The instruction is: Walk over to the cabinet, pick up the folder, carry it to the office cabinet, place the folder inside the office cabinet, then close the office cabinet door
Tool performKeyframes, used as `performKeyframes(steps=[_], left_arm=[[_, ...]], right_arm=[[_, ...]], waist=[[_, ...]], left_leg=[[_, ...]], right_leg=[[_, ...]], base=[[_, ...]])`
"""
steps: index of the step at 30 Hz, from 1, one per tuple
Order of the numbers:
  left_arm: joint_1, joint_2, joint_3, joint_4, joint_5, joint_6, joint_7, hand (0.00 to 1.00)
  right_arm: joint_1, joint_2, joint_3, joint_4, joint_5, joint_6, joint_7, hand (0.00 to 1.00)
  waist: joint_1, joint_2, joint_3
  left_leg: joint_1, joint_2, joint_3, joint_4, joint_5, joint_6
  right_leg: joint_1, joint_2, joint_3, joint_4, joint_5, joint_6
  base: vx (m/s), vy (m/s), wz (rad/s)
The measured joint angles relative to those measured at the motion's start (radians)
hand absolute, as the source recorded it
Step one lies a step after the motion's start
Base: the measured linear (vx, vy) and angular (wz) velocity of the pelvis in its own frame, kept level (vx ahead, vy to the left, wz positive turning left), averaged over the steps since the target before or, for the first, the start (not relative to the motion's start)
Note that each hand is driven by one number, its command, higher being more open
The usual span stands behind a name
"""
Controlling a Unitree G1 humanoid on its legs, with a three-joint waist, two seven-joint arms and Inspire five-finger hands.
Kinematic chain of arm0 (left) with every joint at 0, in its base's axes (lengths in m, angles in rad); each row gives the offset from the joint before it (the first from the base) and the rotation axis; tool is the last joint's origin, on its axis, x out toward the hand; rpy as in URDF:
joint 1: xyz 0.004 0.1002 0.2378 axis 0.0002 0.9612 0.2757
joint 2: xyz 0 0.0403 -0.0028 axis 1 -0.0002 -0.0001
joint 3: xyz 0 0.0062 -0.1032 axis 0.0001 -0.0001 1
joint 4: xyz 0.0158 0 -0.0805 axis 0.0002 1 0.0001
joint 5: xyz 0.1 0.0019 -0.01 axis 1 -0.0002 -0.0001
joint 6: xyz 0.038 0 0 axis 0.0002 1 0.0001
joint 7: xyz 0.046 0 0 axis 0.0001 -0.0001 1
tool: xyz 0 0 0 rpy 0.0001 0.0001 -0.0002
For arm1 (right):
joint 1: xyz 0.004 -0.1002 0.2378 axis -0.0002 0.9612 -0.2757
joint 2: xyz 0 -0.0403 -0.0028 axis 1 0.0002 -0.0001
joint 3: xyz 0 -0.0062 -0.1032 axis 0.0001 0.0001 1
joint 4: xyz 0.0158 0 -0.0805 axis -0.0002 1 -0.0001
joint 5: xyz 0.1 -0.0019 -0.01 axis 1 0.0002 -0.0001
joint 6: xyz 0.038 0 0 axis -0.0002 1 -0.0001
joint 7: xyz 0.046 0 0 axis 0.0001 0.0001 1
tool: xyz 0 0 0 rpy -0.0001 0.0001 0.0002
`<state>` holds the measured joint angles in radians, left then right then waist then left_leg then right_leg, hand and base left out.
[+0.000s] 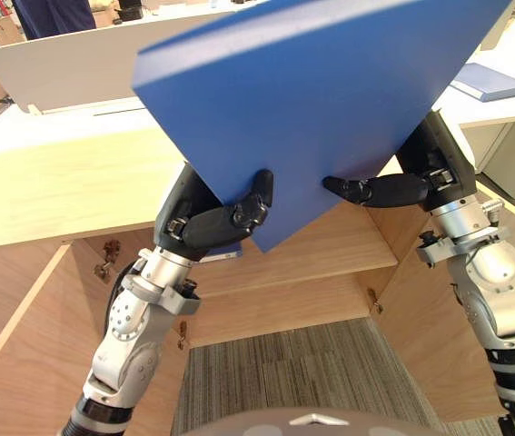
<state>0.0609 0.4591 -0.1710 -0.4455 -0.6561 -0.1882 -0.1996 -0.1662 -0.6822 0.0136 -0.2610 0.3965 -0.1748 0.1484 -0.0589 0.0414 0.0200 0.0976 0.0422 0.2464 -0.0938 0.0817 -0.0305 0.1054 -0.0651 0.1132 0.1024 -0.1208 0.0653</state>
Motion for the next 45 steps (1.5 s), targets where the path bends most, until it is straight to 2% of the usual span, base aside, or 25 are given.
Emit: performKeyframes(steps=[4, 5, 9, 18, 23, 26, 27, 33, 37, 42, 45], left_arm=[[-0.01, 0.015, 0.032, 0.06, 0.02, -0.005, 0.005, 0.0], [-0.01, 0.014, 0.034, 0.061, 0.035, -0.005, 0.007, 1.0], [-0.01, -0.01, 0.037, 0.062, 0.086, -0.007, 0.015, 1.0], [-0.01, -0.179, 0.081, 0.062, 0.276, -0.011, 0.12, 1.0], [-0.003, -0.264, 0.123, -0.005, 0.364, -0.035, 0.185, 1.0], [0.016, -0.32, 0.167, -0.043, 0.4, -0.07, 0.228, 1.0], [0.034, -0.353, 0.213, -0.048, 0.425, -0.08, 0.258, 1.0], [0.139, -0.413, 0.31, -0.062, 0.432, -0.093, 0.3, 1.0], [0.21, -0.466, 0.388, -0.059, 0.432, -0.093, 0.332, 1.0], [0.261, -0.492, 0.392, 0.006, 0.441, -0.072, 0.344, 1.0], [0.286, -0.516, 0.385, 0.101, 0.49, -0.048, 0.344, 1.0]], right_arm=[[-0.004, -0.038, 0.029, 0.013, -0.002, 0.005, 0.038, 0.0], [-0.005, -0.035, 0.038, 0.02, -0.002, 0.009, 0.036, 0.0], [-0.006, -0.014, 0.047, 0.029, -0.013, 0.019, 0.036, 0.0], [-0.006, 0.156, 0.051, 0.026, -0.091, 0.019, 0.066, 0.0], [0.012, 0.28, 0.049, -0.012, -0.101, 0.017, 0.045, 0.0], [0.045, 0.352, 0.046, -0.056, -0.1, 0.0, 0.031, 0.0], [0.064, 0.381, 0.045, -0.077, -0.099, -0.006, 0.02, 0.0], [0.124, 0.477, 0.001, -0.093, -0.087, -0.01, 0.005, 0.0], [0.165, 0.526, -0.047, -0.102, -0.077, -0.023, -0.017, 0.0], [0.214, 0.559, -0.072, -0.121, -0.039, -0.024, -0.023, 0.0], [0.252, 0.574, -0.07, -0.128, -0.033, -0.024, -0.02, 0.0]], waist=[[0.0, -0.003, -0.003], [0.001, -0.007, -0.004], [0.003, -0.011, -0.006], [0.003, -0.01, -0.007], [0.008, -0.01, -0.007], [0.014, -0.01, -0.007], [0.013, -0.011, -0.007], [0.031, -0.013, -0.005], [0.034, -0.026, 0.002], [0.039, -0.035, 0.003], [0.04, -0.036, 0.004]], left_leg=[[-0.014, 0.003, 0.001, 0.0, 0.007, 0.002], [-0.018, 0.002, 0.001, 0.0, 0.009, 0.003], [-0.024, -0.001, -0.001, 0.0, 0.015, 0.006], [-0.024, 0.0, -0.01, -0.001, 0.029, 0.01], [-0.029, -0.001, -0.019, -0.001, 0.034, 0.011], [-0.029, -0.001, -0.031, -0.001, 0.035, 0.011], [-0.028, -0.003, -0.043, -0.001, 0.036, 0.011], [-0.032, -0.005, -0.061, -0.001, 0.037, 0.01], [-0.035, -0.007, -0.07, -0.001, 0.037, 0.01], [-0.04, -0.008, -0.077, -0.001, 0.037, 0.01], [-0.042, -0.008, -0.078, -0.001, 0.037, 0.01]], right_leg=[[-0.007, 0.002, 0.0, -0.02, 0.018, 0.0], [-0.011, 0.001, 0.0, -0.02, 0.019, -0.001], [-0.016, -0.001, -0.001, -0.02, 0.024, 0.002], [-0.015, 0.0, -0.011, -0.016, 0.027, 0.0], [-0.014, -0.001, -0.023, -0.018, 0.029, -0.001], [-0.008, -0.001, -0.033, -0.021, 0.029, -0.001], [0.003, -0.003, -0.046, -0.027, 0.028, -0.001], [0.011, -0.006, -0.066, -0.035, 0.027, -0.002], [0.017, -0.008, -0.079, -0.042, 0.027, -0.002], [0.017, -0.009, -0.085, -0.047, 0.027, -0.002], [0.017, -0.009, -0.087, -0.049, 0.027, -0.002]], base=[[-0.06, 0.004, -0.01], [-0.04, 0.006, 0.0], [-0.04, 0.009, 0.02], [-0.06, 0.001, 0.03], [-0.03, 0.001, 0.06], [-0.01, -0.003, 0.13], [-0.01, -0.002, 0.18], [-0.02, 0.001, 0.12], [-0.02, 0.005, 0.08], [-0.01, 0.004, 0.04], [0.0, 0.0, 0.0]])
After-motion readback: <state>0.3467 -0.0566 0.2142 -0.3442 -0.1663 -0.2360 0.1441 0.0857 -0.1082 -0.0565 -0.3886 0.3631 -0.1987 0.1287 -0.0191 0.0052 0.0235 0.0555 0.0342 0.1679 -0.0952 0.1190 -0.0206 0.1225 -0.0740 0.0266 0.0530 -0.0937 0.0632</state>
